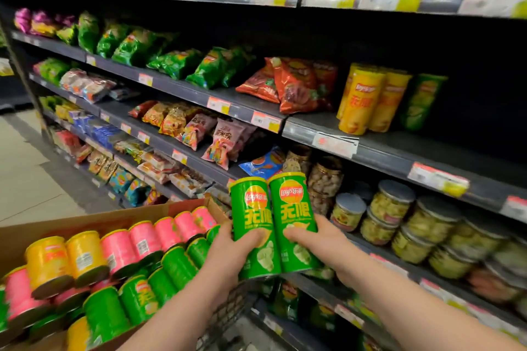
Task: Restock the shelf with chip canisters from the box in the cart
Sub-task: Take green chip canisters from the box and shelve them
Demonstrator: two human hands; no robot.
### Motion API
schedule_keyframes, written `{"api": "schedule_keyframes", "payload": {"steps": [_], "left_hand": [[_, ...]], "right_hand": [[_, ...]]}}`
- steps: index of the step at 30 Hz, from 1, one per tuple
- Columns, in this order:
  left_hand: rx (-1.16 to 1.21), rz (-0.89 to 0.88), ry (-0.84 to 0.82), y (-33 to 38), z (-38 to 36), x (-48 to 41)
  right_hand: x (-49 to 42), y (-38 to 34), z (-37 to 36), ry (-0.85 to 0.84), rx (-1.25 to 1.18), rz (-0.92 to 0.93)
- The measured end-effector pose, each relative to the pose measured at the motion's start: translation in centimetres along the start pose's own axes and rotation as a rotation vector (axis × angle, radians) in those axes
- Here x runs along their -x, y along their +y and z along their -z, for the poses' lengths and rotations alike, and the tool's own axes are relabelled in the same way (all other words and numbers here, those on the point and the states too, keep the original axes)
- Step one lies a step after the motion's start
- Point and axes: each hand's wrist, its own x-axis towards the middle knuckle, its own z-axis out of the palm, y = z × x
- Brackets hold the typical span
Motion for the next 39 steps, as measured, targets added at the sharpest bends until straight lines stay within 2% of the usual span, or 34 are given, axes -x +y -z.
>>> {"api": "schedule_keyframes", "payload": {"steps": [5, 14, 18, 21, 28, 39], "left_hand": [[-0.012, -0.034, -0.128, 1.6, -7.5, -1.9], [0.015, -0.077, -0.260, 4.9, -19.5, -4.5], [0.027, -0.138, -0.281, 6.3, -23.7, -5.6], [0.061, -0.165, -0.273, 7.3, -26.3, -6.4], [0.077, -0.202, -0.248, 8.7, -30.0, -8.4], [0.048, -0.268, -0.282, 11.3, -31.1, -12.2]], "right_hand": [[0.7, -0.3, 7.4, 0.116, -0.025, 0.030], [-1.2, -0.6, 19.7, 0.275, -0.036, 0.108], [-2.0, -1.7, 25.2, 0.352, -0.039, 0.198], [-2.9, -2.7, 29.1, 0.349, -0.070, 0.240], [-6.4, -2.5, 34.8, 0.451, -0.064, 0.215], [-12.6, -2.0, 37.6, 0.587, -0.098, 0.201]]}}
